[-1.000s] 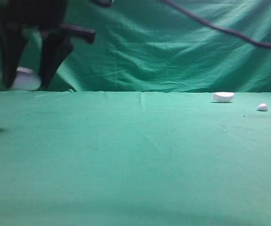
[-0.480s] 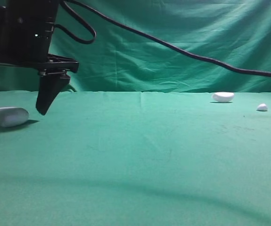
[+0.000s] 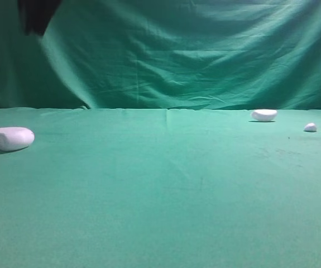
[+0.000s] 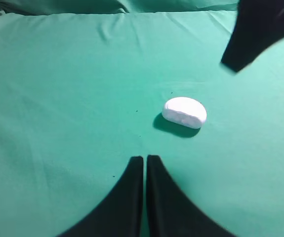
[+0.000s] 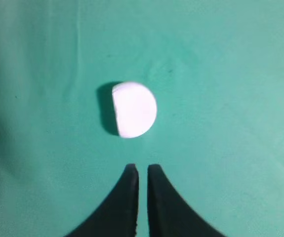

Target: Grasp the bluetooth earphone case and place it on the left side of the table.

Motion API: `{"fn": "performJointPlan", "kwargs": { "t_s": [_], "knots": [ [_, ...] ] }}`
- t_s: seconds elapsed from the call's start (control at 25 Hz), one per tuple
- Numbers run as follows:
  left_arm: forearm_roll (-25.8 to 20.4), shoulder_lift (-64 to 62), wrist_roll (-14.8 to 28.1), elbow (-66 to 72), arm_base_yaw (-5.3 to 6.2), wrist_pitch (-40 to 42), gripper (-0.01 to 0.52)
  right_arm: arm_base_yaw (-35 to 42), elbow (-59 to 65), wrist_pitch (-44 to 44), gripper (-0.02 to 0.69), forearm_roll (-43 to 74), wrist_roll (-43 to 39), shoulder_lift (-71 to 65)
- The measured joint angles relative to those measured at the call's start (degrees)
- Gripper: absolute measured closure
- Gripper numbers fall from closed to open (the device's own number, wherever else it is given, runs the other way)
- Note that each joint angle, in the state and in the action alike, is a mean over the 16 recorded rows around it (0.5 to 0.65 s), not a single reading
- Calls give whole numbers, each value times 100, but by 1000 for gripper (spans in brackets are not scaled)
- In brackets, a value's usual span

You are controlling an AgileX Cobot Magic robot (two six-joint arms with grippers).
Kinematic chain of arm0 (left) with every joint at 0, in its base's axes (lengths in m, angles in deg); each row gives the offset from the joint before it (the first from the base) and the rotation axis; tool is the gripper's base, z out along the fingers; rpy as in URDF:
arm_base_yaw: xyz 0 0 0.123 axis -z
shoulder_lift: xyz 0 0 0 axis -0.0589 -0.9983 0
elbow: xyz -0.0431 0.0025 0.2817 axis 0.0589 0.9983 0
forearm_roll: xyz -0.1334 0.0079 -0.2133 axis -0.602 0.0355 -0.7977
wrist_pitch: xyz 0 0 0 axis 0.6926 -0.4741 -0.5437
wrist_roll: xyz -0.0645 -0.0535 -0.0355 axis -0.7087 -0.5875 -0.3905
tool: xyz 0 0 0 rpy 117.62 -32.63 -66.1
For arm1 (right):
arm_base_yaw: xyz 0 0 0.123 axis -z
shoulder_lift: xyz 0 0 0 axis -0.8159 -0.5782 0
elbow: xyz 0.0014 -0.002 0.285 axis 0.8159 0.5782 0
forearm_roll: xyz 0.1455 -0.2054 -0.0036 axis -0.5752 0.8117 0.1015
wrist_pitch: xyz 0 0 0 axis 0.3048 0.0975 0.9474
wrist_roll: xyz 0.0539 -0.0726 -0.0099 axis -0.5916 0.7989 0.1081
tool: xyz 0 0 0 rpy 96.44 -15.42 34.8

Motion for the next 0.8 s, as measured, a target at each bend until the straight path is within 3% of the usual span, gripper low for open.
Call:
{"fn": "performJointPlan", "kwargs": {
  "t_s": [0.2,0.48,0.8],
  "knots": [
    [0,0,0,0,0,0,514,37,284,149,658,170,-75,836],
    [0,0,0,0,0,0,514,77,1537,185,665,349,-164,2254],
    [0,0,0,0,0,0,514,79,3852,-56,665,466,-328,4264]
  ]
}}
